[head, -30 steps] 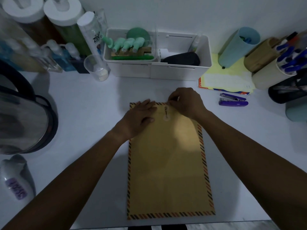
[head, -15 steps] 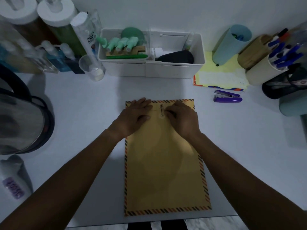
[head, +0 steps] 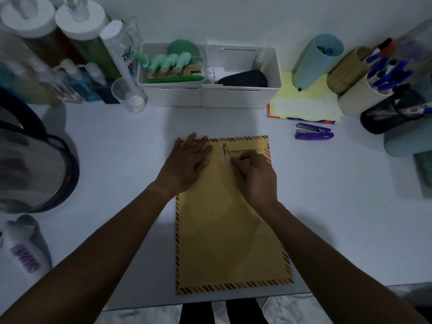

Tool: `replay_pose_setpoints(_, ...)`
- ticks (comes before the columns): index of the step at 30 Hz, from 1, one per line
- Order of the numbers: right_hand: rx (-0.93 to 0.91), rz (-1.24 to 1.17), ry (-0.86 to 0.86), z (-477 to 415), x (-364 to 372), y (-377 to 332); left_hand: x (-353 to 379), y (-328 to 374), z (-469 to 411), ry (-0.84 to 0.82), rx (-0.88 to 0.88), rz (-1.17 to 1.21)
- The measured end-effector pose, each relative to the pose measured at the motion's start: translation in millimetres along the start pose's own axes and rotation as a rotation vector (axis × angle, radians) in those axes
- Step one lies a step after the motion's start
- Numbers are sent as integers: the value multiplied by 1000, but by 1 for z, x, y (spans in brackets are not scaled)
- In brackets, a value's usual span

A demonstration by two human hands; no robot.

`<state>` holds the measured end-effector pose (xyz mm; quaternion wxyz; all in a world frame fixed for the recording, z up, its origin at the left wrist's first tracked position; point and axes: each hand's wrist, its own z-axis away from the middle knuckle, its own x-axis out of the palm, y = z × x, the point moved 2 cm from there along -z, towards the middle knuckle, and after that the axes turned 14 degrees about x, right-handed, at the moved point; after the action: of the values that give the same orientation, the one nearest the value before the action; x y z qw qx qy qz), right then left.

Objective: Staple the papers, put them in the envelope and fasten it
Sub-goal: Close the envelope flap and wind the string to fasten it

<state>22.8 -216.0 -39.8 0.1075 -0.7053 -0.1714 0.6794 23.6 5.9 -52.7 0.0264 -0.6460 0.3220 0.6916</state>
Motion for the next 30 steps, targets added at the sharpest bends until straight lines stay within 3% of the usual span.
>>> replay_pose_setpoints(6, -23, 55, -7, 13, -5, 4, -3, 9, 5, -25, -52, -36)
replay_pose_setpoints(11, 225, -21, 89, -15, -28, 8, -14, 10, -1, -2, -90, -13)
replay_pose_setpoints(14, 306, 0, -2, -32, -27, 12, -22, 11, -6, 25, -114, 19)
replay_pose_setpoints(20, 313, 7, -71, -37, -20, 17, -24, 10, -10, 59, -133, 72)
replay_pose_setpoints(30, 188, 56, -122, -8, -17, 29, -5, 11, 2, -159, -86, -47)
